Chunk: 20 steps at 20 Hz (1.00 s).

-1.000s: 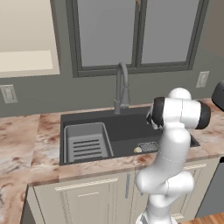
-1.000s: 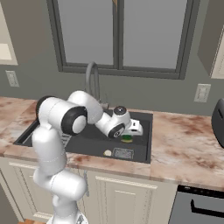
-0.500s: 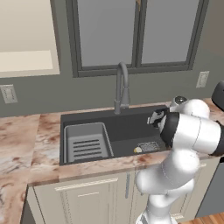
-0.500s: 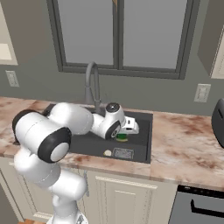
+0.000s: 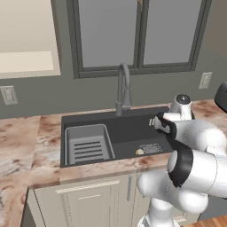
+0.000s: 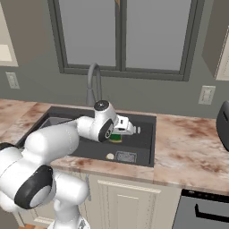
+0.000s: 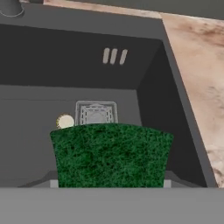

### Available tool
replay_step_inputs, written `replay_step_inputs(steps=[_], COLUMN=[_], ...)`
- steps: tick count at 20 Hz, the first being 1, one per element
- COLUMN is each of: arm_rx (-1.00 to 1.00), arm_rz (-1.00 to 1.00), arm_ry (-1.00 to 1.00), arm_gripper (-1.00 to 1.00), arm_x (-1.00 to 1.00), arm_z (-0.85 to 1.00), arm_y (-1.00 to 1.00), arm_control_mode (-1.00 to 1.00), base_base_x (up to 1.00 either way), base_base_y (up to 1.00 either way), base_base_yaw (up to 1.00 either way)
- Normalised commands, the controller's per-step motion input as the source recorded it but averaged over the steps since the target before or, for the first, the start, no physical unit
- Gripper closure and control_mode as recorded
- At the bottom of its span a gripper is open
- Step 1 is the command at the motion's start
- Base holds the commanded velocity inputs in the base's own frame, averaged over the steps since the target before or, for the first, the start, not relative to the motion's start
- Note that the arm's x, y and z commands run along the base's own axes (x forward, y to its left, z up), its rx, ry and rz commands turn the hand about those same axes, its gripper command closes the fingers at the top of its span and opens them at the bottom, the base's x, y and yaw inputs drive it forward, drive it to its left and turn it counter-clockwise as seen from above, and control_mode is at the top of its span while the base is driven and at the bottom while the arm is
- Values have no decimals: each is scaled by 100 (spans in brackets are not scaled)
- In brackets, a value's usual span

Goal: Pick up the dish brush and sponge from the sink, and place them back in the cabinet, and close the cabinet door.

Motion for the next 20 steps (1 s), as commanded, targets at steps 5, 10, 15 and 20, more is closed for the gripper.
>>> replay_step_inputs(steps=[5, 10, 15, 20], arm_rx=[0, 0, 2, 5], arm_rz=[-4, -2, -1, 0], arm_ry=[-3, -3, -1, -1], arm_gripper=[100, 100, 100, 100], arm_x=[-32, -23, -23, -26], arm_z=[49, 43, 42, 35], arm_y=[24, 21, 18, 17], arm_control_mode=[-100, -100, -100, -100], base_base_x=[0, 0, 0, 0], base_base_y=[0, 0, 0, 0], base_base_yaw=[0, 0, 0, 0])
